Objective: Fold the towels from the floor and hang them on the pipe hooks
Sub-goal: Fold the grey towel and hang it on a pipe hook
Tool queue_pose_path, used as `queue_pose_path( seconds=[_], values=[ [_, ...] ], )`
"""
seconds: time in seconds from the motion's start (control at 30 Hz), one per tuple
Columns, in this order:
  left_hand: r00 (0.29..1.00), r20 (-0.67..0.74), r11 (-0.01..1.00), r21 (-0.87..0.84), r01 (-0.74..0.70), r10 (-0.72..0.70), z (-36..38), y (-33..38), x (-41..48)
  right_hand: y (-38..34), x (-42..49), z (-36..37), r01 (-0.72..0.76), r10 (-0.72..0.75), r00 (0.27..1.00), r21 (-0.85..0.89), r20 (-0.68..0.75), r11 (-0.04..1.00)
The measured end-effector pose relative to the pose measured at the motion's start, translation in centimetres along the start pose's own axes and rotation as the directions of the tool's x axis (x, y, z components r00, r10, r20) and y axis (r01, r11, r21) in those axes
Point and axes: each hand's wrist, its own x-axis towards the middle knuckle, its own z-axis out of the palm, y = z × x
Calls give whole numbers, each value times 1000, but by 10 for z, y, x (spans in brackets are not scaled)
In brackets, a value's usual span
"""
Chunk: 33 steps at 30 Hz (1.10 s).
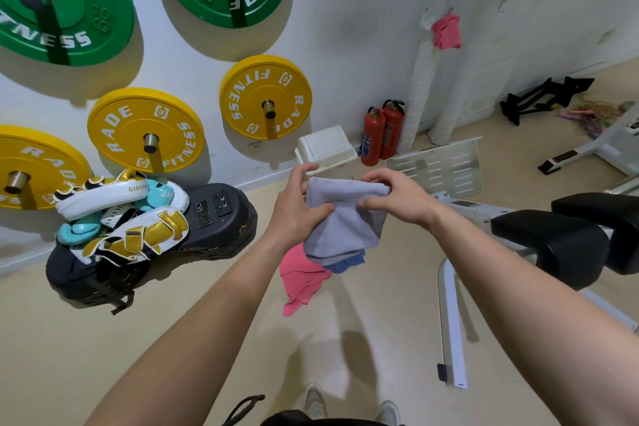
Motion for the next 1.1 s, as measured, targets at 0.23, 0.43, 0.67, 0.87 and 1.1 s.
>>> queue_pose_path(
  seconds=[0.23,0.43,0.67,0.87,1.1],
  values=[
    [995,4,995,5,103,-103,12,-15,10,9,2,-8,14,-28,998,-215,-64,977],
    [986,166,998,52,-33,24,34,5,15,4,-1,-17,36,40,969,-298,245,954],
    [988,153,996,93,0,-15,57,4,11,6,-4,-32,160,-137,986,-295,96,942],
    [986,137,995,46,94,-99,59,-17,8,36,-3,-55,47,-76,992,-265,-100,963],
    [994,24,994,-25,103,-103,88,0,37,50,-1,-70,30,-47,983,-103,-175,994]
  ],
)
